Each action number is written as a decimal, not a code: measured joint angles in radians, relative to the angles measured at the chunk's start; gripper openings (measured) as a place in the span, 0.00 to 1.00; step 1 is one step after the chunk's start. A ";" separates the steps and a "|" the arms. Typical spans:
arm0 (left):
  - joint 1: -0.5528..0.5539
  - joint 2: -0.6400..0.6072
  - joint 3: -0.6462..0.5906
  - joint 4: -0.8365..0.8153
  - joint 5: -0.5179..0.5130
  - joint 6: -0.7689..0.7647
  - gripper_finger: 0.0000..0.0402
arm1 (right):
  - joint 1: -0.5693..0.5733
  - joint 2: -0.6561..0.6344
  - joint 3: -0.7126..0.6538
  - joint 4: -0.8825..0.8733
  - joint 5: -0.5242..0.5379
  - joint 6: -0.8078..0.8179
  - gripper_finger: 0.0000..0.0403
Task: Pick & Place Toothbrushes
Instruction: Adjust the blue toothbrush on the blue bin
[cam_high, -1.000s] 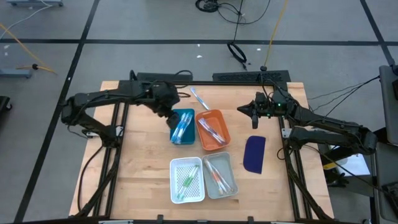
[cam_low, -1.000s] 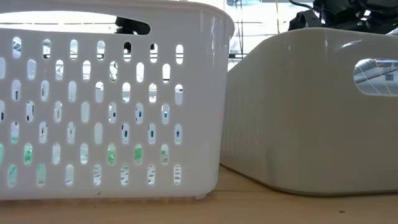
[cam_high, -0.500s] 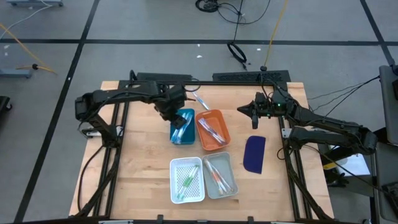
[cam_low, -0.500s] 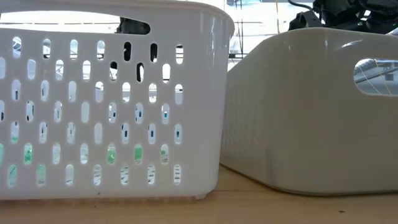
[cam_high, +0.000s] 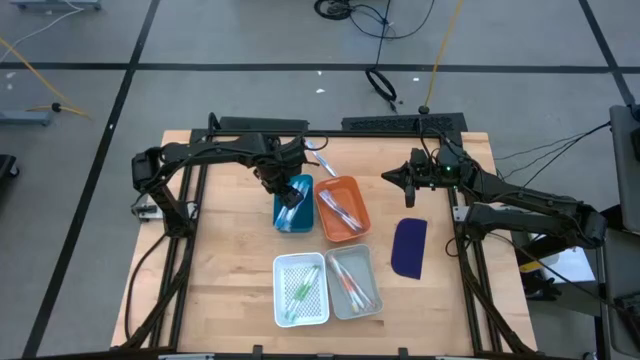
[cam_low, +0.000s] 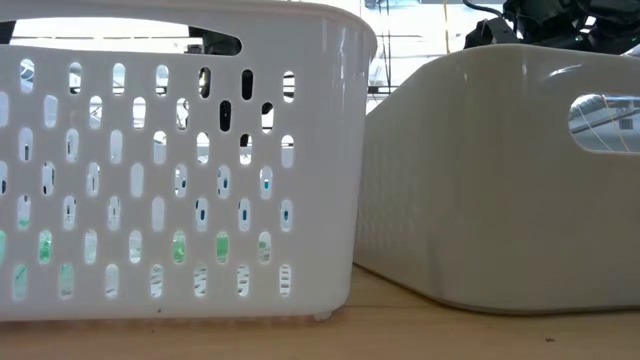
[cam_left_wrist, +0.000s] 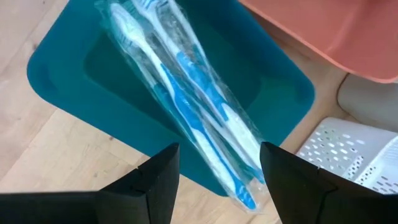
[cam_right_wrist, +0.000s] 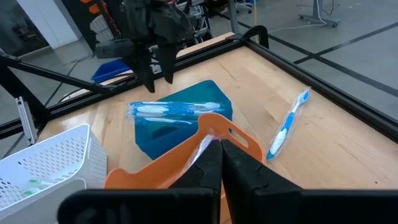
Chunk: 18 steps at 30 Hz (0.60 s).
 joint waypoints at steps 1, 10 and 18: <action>0.002 0.005 0.000 -0.002 0.000 0.002 0.56 | 0.000 0.000 0.000 0.000 0.000 0.000 0.00; -0.029 -0.010 0.000 -0.035 0.054 -0.057 0.55 | 0.000 0.000 0.000 -0.004 0.000 0.000 0.00; -0.068 -0.006 0.000 -0.035 -0.013 -0.093 0.55 | 0.000 0.000 0.000 -0.006 0.000 0.000 0.00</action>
